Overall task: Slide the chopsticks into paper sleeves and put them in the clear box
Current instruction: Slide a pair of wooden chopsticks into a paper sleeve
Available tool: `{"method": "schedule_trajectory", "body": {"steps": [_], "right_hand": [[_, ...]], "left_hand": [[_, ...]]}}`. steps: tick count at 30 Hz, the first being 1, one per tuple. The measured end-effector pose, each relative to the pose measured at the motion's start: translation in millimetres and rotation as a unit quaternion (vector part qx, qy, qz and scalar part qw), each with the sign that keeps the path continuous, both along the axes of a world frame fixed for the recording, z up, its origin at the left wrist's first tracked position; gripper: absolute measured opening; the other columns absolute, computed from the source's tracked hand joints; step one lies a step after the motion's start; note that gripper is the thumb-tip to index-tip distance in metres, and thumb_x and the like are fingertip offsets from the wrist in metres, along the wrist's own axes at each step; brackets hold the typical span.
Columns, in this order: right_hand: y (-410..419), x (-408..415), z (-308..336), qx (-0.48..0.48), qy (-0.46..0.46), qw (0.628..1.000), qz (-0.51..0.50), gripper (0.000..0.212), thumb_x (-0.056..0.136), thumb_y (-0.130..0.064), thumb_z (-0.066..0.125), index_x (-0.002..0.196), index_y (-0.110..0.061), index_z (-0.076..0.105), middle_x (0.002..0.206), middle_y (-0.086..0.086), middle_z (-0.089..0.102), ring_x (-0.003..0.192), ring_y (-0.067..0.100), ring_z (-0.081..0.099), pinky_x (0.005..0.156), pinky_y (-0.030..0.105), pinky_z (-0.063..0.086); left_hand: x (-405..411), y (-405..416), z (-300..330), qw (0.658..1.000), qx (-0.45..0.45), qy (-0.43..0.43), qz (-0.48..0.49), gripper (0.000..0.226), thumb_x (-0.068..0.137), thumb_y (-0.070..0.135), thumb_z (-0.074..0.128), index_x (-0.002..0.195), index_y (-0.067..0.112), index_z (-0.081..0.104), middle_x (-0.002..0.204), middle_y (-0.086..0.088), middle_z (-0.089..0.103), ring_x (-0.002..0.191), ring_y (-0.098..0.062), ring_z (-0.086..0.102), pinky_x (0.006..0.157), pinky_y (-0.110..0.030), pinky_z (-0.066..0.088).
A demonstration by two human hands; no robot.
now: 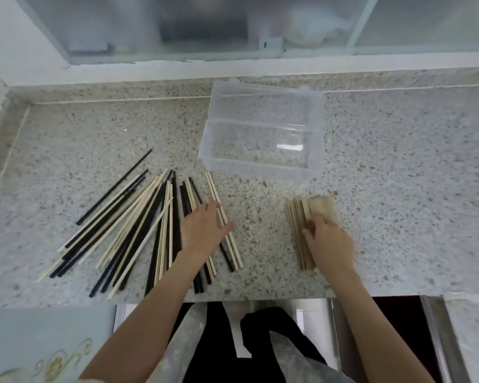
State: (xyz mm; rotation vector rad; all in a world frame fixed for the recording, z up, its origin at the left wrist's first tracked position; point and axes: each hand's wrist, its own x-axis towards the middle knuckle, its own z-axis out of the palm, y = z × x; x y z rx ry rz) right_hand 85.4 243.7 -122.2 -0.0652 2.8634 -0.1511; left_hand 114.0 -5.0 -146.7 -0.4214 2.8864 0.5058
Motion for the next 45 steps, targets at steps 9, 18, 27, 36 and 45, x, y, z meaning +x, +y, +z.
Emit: {"method": "schedule_trajectory", "body": {"steps": [9, 18, 27, 36, 45], "right_hand": [[3.8, -4.5, -11.1, -0.136, 0.022, 0.989, -0.050, 0.024, 0.091, -0.030, 0.061, 0.110, -0.015, 0.061, 0.110, 0.003, 0.061, 0.085, 0.025, 0.060, 0.063, 0.026, 0.038], [5.2, -10.8, -21.5, -0.232, 0.059, 0.966, -0.096, 0.015, 0.086, -0.031, 0.067, 0.086, -0.023, 0.054, 0.081, -0.006, 0.058, 0.073, 0.013, 0.051, 0.064, 0.024, 0.037], [0.4, -3.2, -34.7, -0.083, 0.340, 0.935, 0.050, 0.014, 0.095, -0.017, 0.052, 0.103, -0.011, 0.063, 0.080, 0.007, 0.066, 0.054, 0.022, 0.052, 0.043, 0.018, 0.018], [-7.3, 20.0, -39.9, -0.221, 0.257, 0.937, 0.090, 0.019, 0.092, -0.015, 0.053, 0.101, -0.018, 0.070, 0.097, 0.003, 0.067, 0.080, 0.019, 0.060, 0.075, 0.031, 0.048], [-0.6, 30.8, -38.8, -0.229, 0.189, 0.949, 0.103, 0.030, 0.092, -0.002, 0.048, 0.112, -0.012, 0.068, 0.109, 0.001, 0.062, 0.090, 0.016, 0.054, 0.074, 0.022, 0.035]], "left_hand": [[2.9, 5.5, -0.4, 0.997, 0.048, -0.025, 0.058, 0.049, 0.084, 0.054, 0.059, 0.118, 0.023, 0.045, 0.072, 0.010, 0.058, 0.067, -0.011, 0.060, 0.055, -0.027, 0.043], [-12.9, -0.8, -1.4, 0.998, -0.064, -0.019, 0.012, 0.050, 0.083, 0.068, 0.047, 0.077, 0.021, 0.061, 0.069, 0.004, 0.060, 0.063, -0.012, 0.055, 0.047, -0.024, 0.033], [-17.5, -2.6, -23.0, 0.997, -0.073, 0.037, -0.013, 0.052, 0.085, 0.060, 0.052, 0.070, 0.013, 0.067, 0.066, -0.001, 0.064, 0.064, -0.018, 0.060, 0.056, -0.027, 0.047], [6.4, 4.9, -3.4, 0.995, 0.062, 0.074, 0.028, 0.041, 0.083, 0.039, 0.057, 0.055, 0.014, 0.040, 0.053, 0.000, 0.042, 0.047, -0.016, 0.042, 0.046, -0.025, 0.029], [61.9, 7.3, 19.3, 0.939, 0.181, 0.235, -0.171, 0.017, 0.091, 0.018, 0.053, 0.074, 0.016, 0.050, 0.069, 0.005, 0.054, 0.064, -0.010, 0.048, 0.060, -0.022, 0.035]]}}
